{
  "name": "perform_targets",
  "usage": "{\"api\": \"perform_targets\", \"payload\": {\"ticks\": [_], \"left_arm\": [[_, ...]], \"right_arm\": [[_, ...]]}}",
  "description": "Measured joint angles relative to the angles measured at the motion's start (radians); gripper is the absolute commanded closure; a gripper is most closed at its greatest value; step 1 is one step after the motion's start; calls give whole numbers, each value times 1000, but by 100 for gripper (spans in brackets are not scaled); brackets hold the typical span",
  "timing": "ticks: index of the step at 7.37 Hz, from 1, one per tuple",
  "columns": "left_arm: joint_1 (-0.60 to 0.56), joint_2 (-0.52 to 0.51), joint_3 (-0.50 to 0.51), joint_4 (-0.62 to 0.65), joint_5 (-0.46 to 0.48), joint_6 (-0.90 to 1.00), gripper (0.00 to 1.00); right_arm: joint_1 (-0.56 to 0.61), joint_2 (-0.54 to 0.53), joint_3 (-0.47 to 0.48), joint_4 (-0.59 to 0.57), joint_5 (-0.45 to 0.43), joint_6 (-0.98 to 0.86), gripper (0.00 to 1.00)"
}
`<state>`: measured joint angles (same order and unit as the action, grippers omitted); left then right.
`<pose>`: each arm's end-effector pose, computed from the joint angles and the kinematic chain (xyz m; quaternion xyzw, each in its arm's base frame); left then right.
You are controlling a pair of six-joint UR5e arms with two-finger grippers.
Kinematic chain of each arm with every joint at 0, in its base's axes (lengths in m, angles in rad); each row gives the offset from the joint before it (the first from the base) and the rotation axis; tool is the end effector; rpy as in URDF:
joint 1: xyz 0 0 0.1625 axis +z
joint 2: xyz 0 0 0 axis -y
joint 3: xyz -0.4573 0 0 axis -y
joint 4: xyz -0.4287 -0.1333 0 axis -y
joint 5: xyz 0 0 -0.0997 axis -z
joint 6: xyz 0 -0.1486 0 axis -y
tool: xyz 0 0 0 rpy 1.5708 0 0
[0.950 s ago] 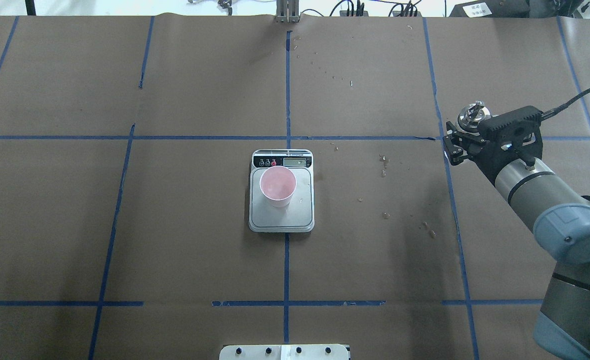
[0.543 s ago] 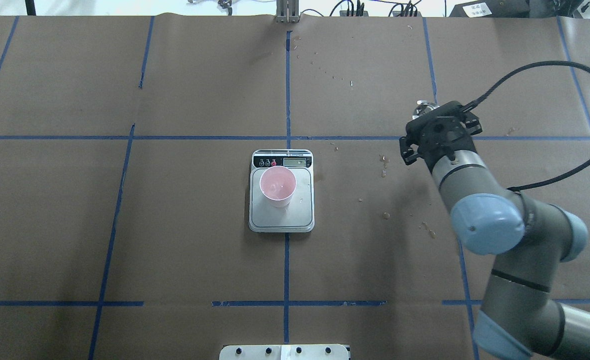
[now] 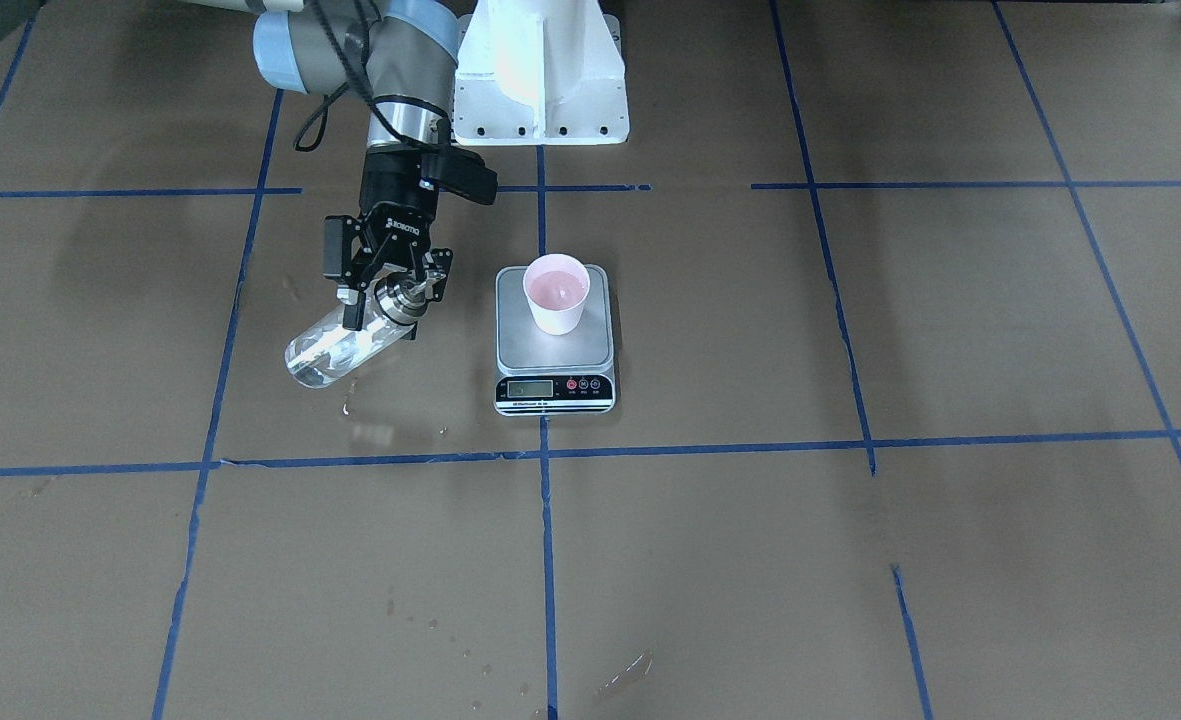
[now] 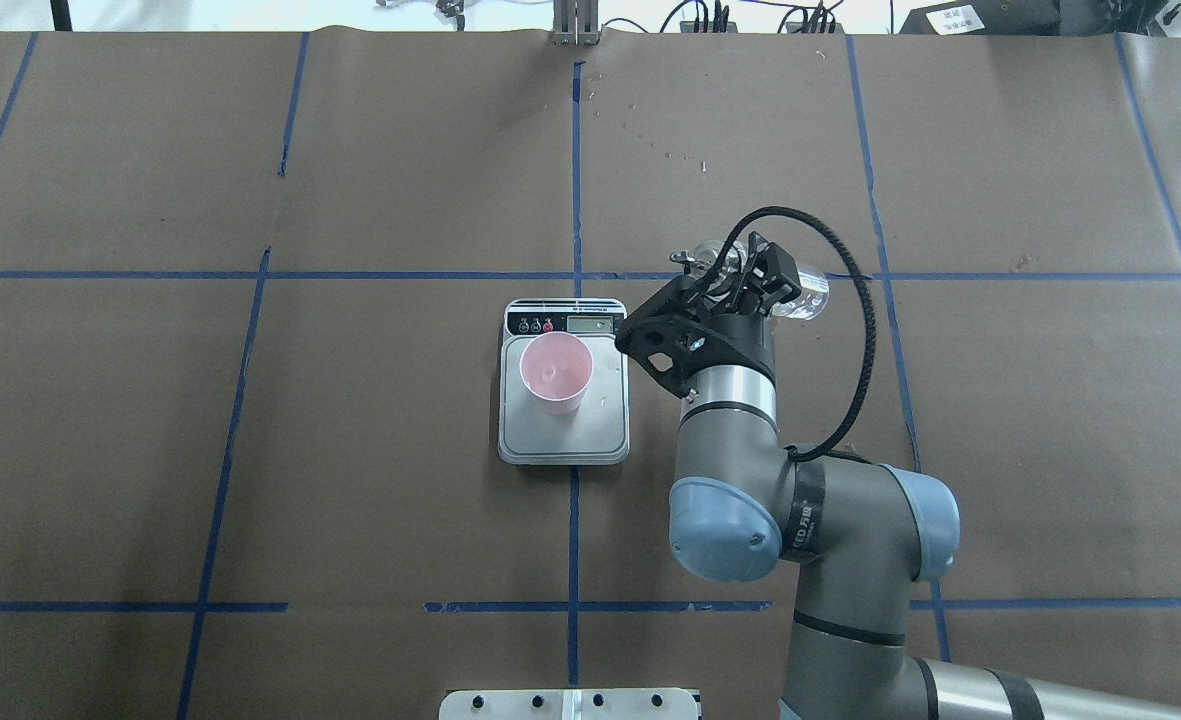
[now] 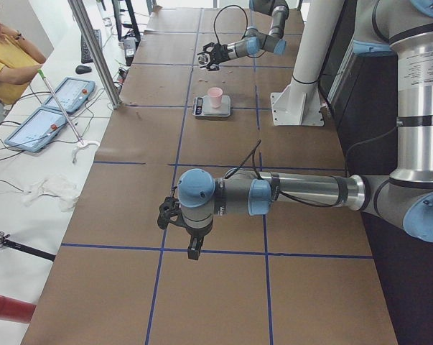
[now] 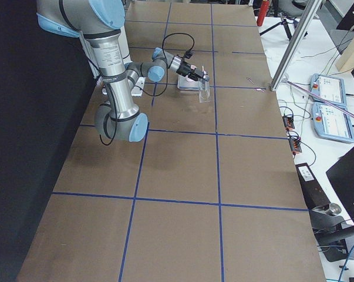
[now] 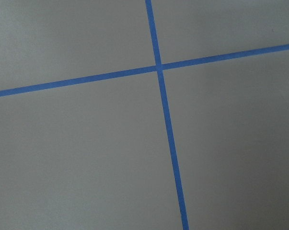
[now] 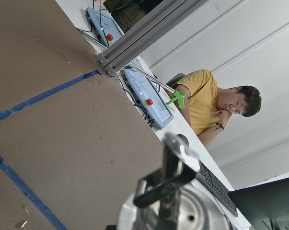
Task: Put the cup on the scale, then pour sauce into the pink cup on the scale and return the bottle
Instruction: 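Carry the bottle with the right gripper over the pink cup, then tilt the bottle spout down into the pink cup with the right gripper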
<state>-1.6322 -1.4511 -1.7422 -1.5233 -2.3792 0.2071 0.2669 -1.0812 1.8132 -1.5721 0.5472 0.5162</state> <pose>-0.0549 -0.4712 0.6966 0.0546 0.3895 0.0677 0.9169 -0.5678 -0.4250 0.2706 0.5523 0.0348 -0.1509 0.8191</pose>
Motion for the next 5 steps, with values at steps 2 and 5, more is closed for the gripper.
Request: {"api": "perform_targets", "payload": {"ticks": [2, 5], "left_arm": [[0, 0, 1, 0, 0, 0, 0], [0, 0, 1, 0, 0, 0, 0]], "right_arm": [[-28, 40, -36, -112, -98, -106, 100], [-43, 91, -66, -187, -191, -284, 100]]}}
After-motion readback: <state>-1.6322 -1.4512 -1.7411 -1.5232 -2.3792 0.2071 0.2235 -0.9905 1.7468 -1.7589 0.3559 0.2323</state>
